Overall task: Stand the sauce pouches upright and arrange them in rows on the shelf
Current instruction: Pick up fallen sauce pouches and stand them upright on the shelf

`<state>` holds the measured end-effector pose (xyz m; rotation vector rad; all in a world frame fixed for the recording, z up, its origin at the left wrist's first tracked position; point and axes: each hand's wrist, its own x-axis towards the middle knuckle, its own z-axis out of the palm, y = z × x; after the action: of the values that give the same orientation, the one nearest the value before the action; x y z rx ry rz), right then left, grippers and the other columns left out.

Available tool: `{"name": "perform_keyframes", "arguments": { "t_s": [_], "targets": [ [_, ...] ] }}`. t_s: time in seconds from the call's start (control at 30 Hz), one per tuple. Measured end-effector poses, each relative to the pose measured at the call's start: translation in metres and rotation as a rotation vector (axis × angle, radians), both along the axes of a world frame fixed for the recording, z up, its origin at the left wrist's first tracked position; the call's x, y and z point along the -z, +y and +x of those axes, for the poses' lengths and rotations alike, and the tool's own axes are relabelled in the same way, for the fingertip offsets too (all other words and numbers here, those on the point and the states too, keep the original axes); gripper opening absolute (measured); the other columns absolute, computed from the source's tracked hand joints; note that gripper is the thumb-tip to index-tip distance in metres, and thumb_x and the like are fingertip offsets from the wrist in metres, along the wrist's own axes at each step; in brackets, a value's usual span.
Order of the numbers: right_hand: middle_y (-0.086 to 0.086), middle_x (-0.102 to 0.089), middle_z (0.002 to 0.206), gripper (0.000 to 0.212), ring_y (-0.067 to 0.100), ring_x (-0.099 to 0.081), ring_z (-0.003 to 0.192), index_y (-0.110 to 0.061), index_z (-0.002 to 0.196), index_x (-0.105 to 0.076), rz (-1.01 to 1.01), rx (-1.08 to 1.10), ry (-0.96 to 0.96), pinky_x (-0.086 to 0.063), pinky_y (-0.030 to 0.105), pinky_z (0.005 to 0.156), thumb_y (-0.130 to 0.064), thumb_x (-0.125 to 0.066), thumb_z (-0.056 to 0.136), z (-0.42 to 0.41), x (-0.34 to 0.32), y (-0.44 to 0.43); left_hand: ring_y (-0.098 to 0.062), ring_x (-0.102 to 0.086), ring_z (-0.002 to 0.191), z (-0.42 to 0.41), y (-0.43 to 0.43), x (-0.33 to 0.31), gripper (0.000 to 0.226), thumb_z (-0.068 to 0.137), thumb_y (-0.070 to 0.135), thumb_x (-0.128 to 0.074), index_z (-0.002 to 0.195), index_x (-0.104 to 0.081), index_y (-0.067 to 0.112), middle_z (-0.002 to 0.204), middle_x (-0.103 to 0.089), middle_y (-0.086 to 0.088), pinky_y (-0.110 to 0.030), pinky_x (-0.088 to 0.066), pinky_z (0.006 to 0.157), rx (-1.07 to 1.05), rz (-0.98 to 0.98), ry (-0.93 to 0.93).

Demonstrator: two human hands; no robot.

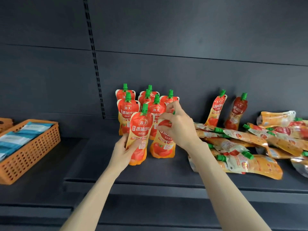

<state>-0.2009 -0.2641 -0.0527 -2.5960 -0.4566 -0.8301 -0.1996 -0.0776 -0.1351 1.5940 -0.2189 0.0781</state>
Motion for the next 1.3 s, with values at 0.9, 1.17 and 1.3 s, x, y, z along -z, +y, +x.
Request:
{"name": "perform_keyframes", "arguments": {
  "t_s": [0.9, 1.17, 1.3],
  "targets": [
    [-0.004, -0.064, 0.109, 0.05, 0.009, -0.061, 0.101, -0.02, 0.115, -0.048, 1.012, 0.029, 0.44, -0.053, 0.024, 0.083, -0.019, -0.078, 0.074, 0.007, 0.114, -0.001, -0.008, -0.061, 0.103, 0.03, 0.008, 0.034, 0.034, 0.083, 0.022, -0.068, 0.111, -0.05, 0.029, 0.11, -0.064, 0.011, -0.033, -0.052, 0.088, -0.093, 0.132, -0.027],
    [0.002, -0.055, 0.125, 0.052, 0.016, -0.053, 0.116, -0.022, 0.124, -0.041, 0.856, 0.085, 0.392, -0.048, 0.035, 0.097, -0.022, -0.071, 0.081, 0.011, 0.117, 0.005, -0.004, -0.058, 0.097, 0.03, 0.007, 0.035, 0.044, 0.077, 0.027, -0.074, 0.112, -0.047, 0.026, 0.107, -0.059, 0.013, -0.022, -0.048, 0.08, -0.142, 0.263, -0.028],
    [0.003, -0.055, 0.129, 0.066, 0.017, -0.054, 0.118, -0.017, 0.133, -0.032, 0.851, 0.157, 0.355, -0.048, 0.034, 0.097, -0.022, -0.071, 0.081, 0.01, 0.116, 0.006, -0.004, -0.059, 0.093, 0.031, 0.006, 0.037, 0.042, 0.078, 0.025, -0.074, 0.109, -0.046, 0.024, 0.103, -0.06, 0.013, -0.018, -0.048, 0.076, -0.188, 0.281, -0.025]
  ]
}}
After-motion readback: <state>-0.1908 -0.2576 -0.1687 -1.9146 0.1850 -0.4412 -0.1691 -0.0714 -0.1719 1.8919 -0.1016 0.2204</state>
